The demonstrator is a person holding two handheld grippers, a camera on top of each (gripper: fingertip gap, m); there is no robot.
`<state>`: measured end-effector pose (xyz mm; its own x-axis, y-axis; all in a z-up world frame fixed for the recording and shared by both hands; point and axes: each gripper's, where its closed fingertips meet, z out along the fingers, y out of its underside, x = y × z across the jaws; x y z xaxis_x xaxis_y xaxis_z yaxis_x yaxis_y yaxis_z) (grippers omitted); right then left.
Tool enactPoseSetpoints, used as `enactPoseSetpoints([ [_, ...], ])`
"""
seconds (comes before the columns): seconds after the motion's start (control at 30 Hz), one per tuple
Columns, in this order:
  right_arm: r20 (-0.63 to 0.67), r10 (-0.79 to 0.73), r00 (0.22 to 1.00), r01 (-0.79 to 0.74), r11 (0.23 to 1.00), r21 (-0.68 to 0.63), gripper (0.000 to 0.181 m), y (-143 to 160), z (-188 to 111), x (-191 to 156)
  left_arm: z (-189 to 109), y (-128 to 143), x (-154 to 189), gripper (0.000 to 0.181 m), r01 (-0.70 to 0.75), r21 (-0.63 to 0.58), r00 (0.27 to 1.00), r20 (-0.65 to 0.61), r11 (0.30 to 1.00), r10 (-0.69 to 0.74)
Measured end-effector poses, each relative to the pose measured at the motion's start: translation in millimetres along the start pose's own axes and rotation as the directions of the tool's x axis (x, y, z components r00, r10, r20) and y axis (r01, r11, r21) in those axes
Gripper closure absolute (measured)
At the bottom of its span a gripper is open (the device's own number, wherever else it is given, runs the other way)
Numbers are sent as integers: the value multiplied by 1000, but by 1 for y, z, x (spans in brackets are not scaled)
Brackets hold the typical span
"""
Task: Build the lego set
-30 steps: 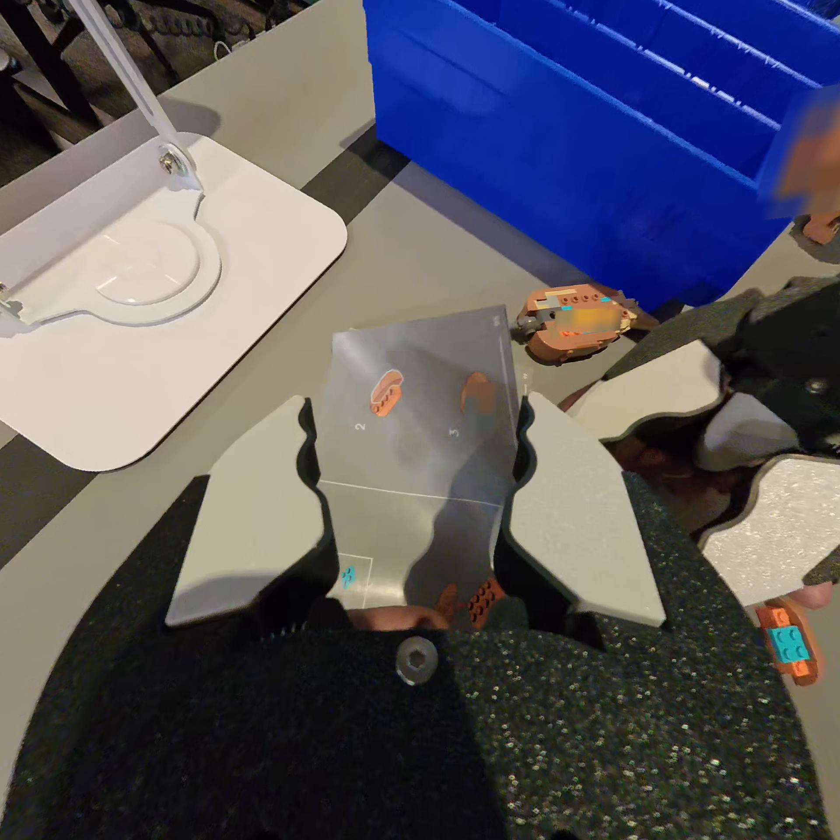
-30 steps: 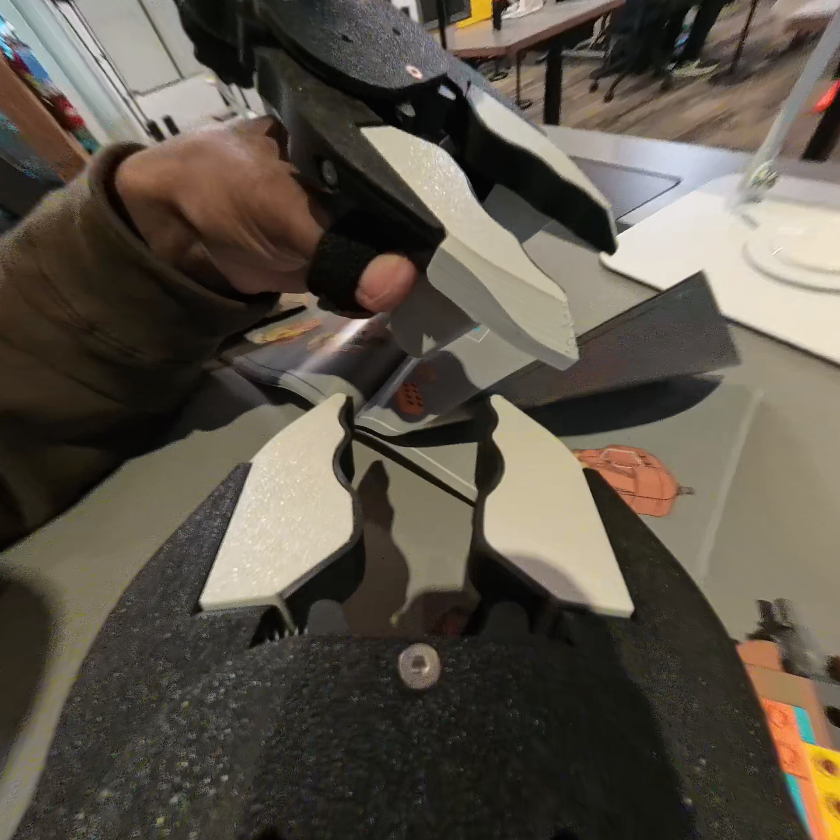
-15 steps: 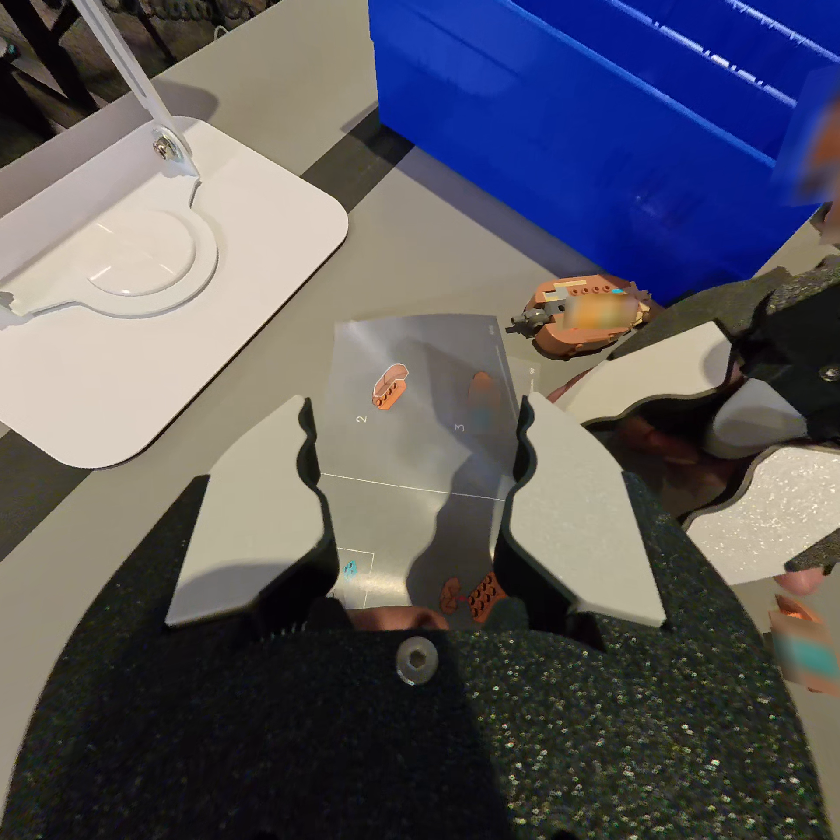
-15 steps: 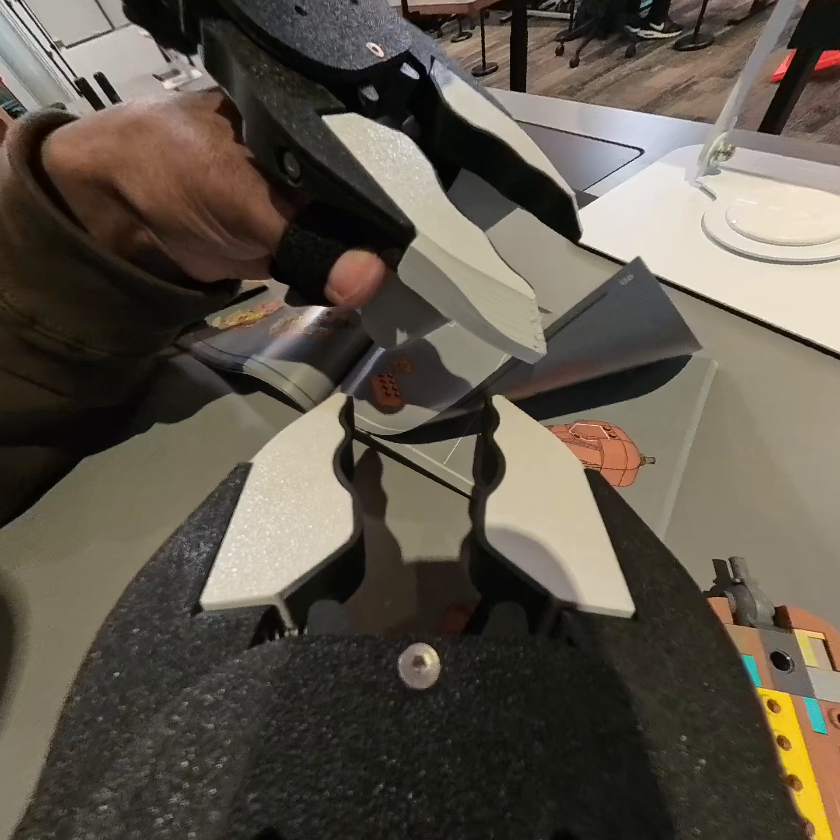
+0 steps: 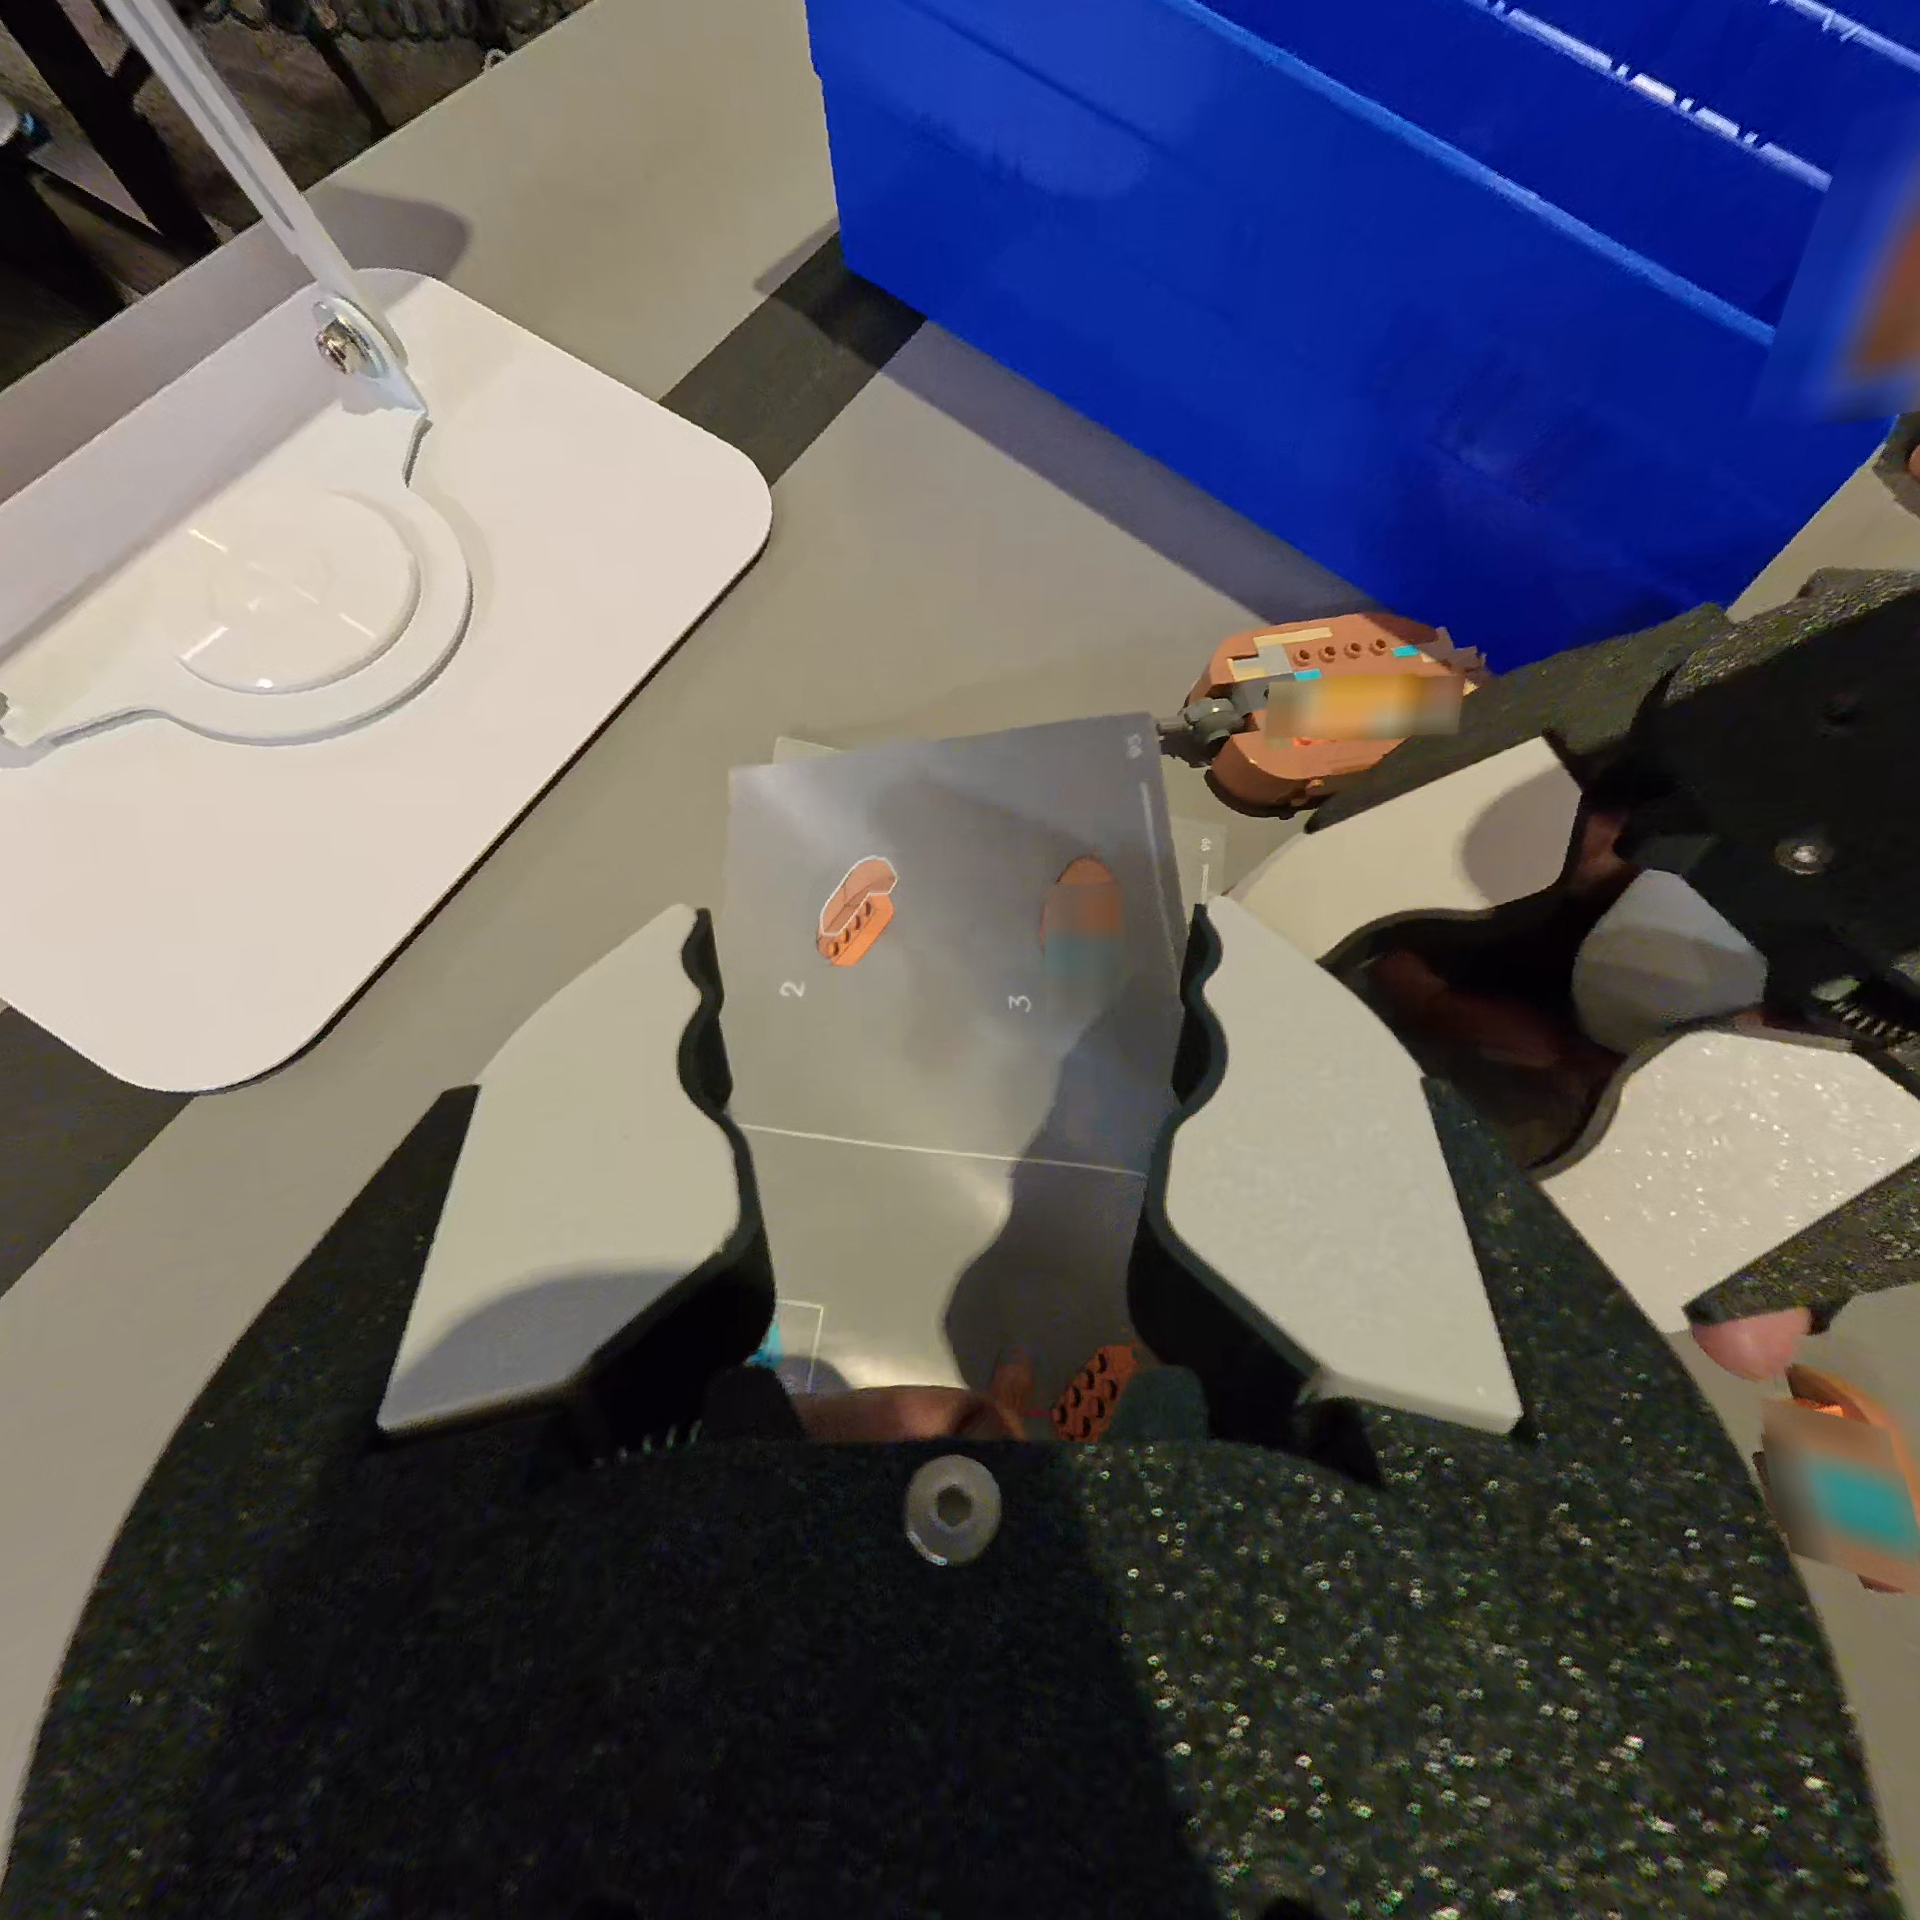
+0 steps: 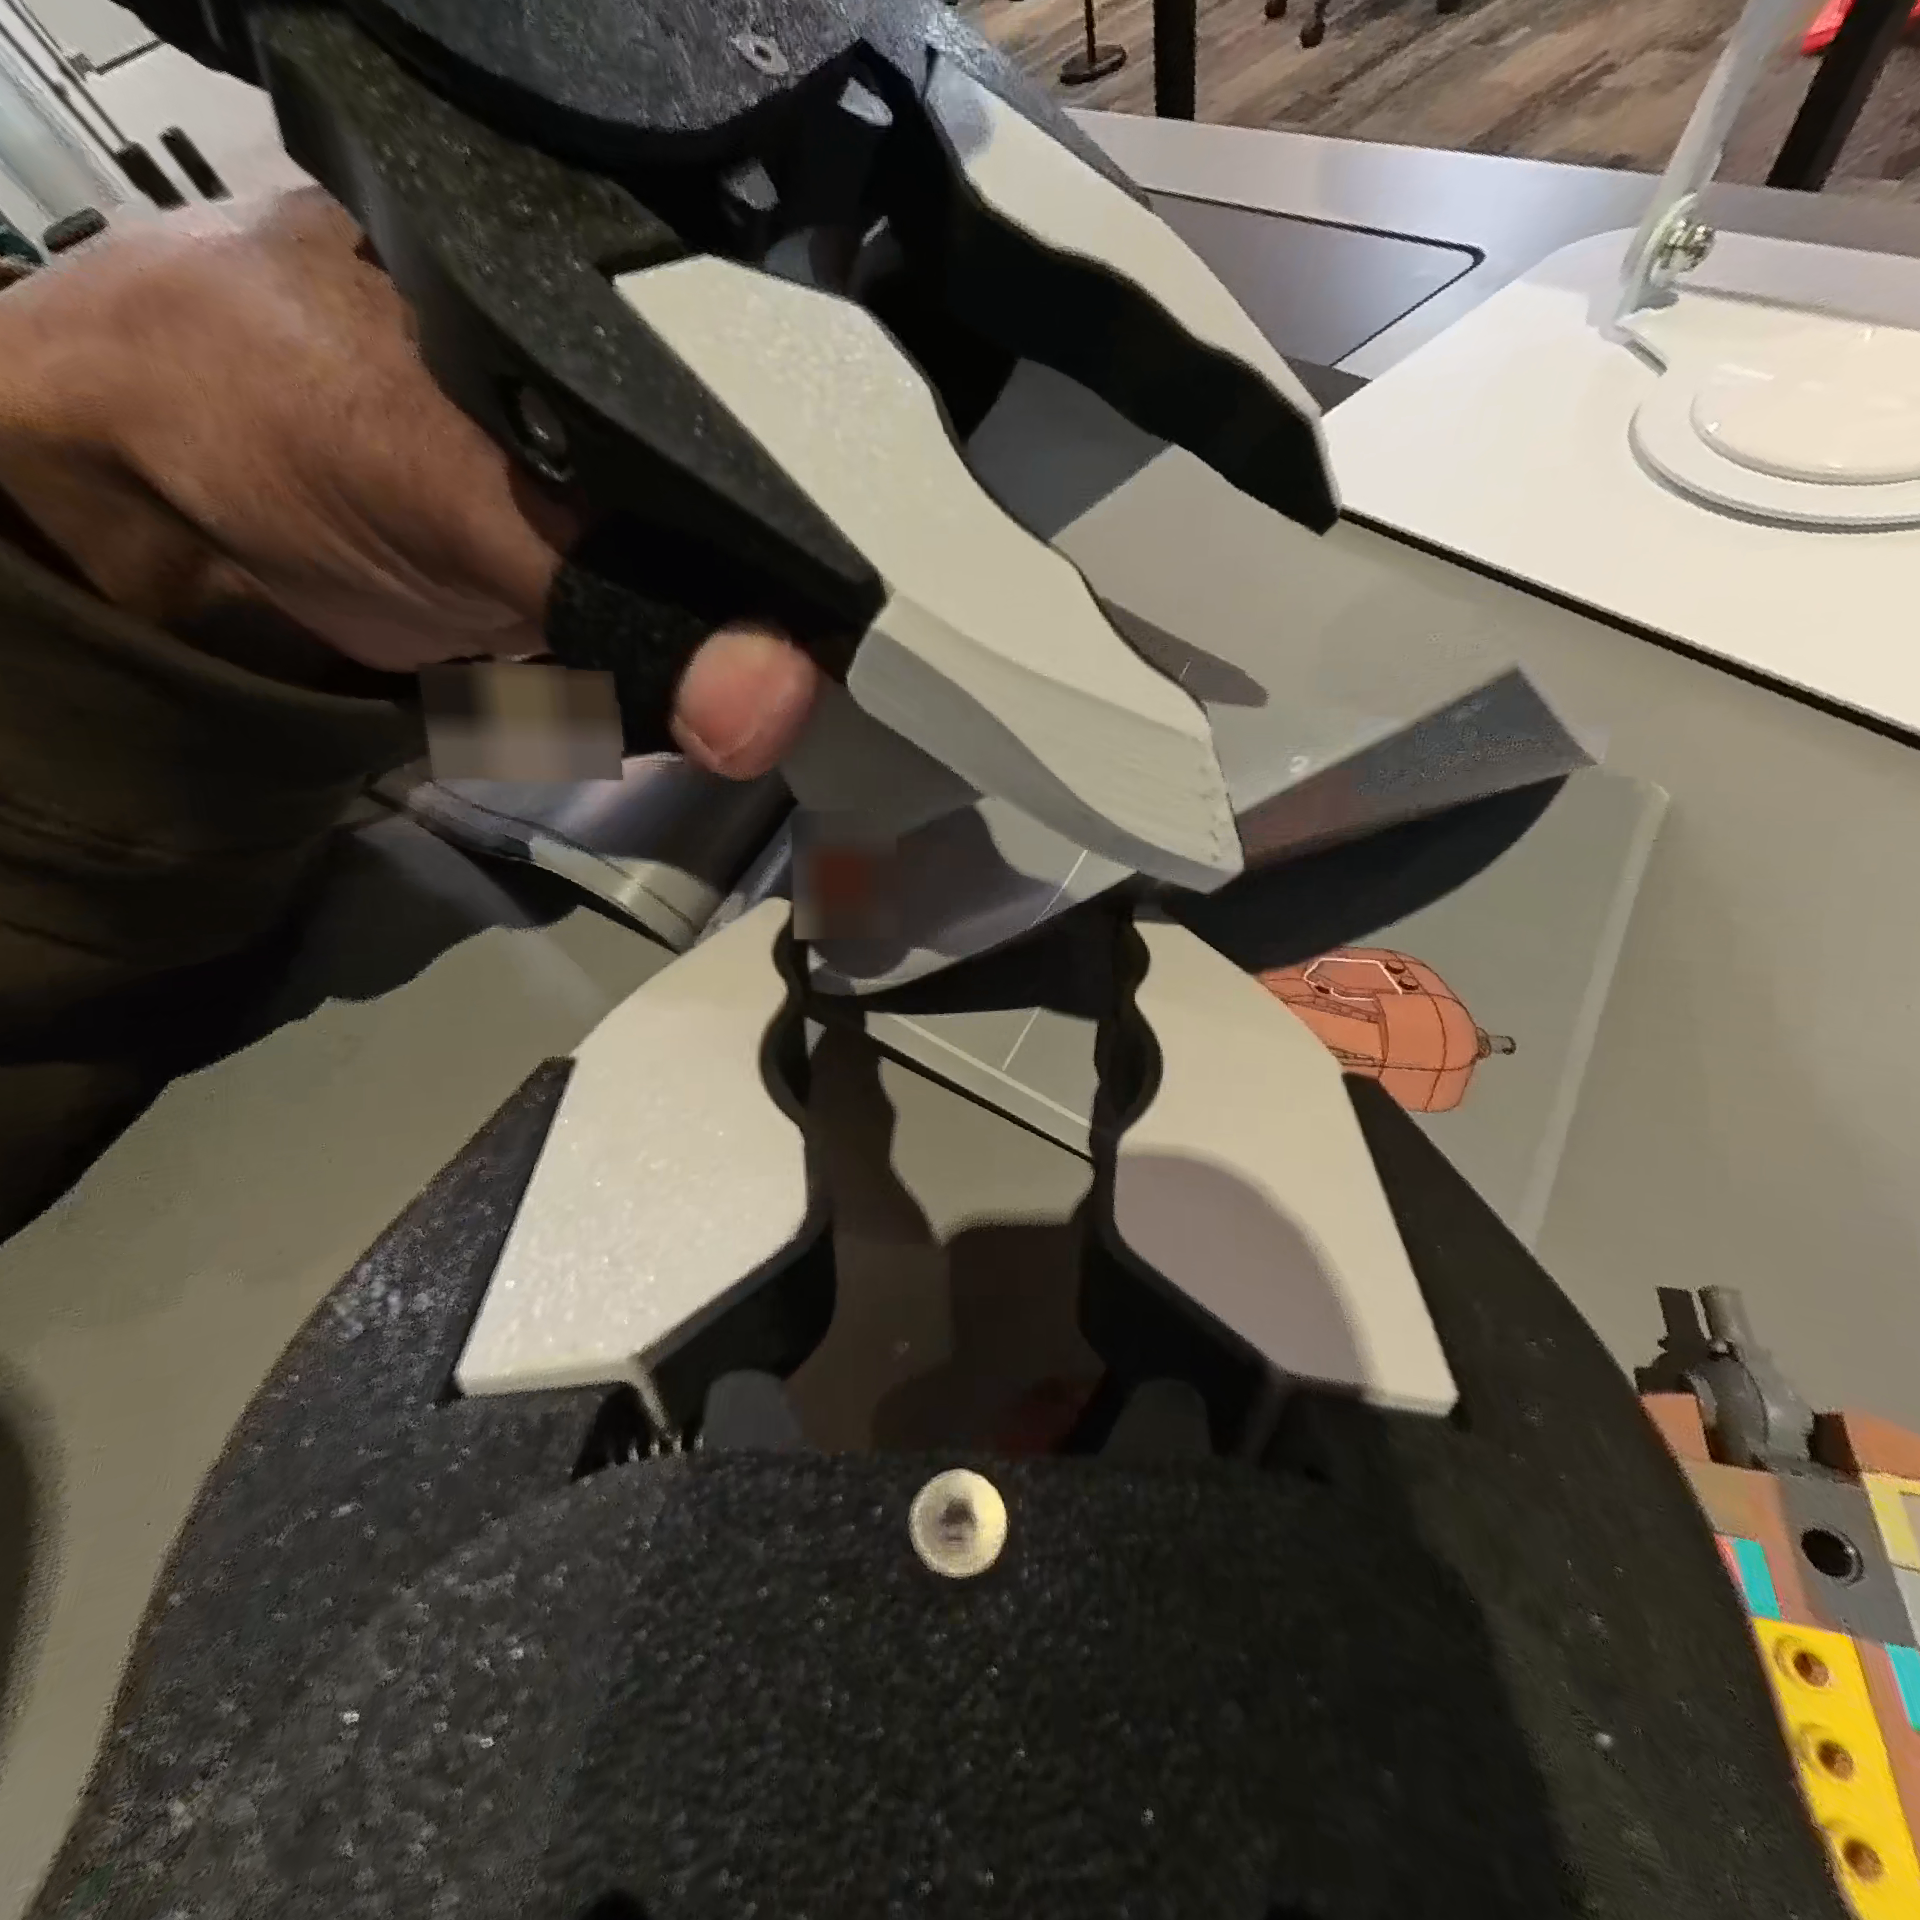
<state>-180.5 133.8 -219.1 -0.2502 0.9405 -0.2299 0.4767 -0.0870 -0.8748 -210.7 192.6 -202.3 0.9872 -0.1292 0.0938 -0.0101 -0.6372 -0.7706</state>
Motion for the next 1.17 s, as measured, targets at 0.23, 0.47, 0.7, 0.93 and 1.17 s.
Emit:
enactPoseSetpoints([
  [0.23, 9, -16, 1000, 16, 1000, 0, 124, 0, 1, -2, 1, -1, 5, 96, -35, -14, 999, 17, 999, 36],
  [0.47, 12, -18, 1000, 18, 1000, 9, 124, -2, 1, -2, 0, -5, 8, 95, -63, -18, 997, 38, 998, 64],
  [0.7, 23, -12, 1000, 11, 1000, 24, 124, -3, 0, -3, -9, -14, 11, 96, -40, 29, 999, 10, 999, 40],
  [0.93, 35, -1, 999, -1, 999, 49, 125, -6, -3, -3, -23, -20, -3, 96, -25, 63, 998, 59, 998, 21],
  [1.17, 42, 2, 999, -4, 998, 57, 125, -7, -4, -4, -15, -15, 1, 95, -57, 35, 996, 73, 998, 54],
])
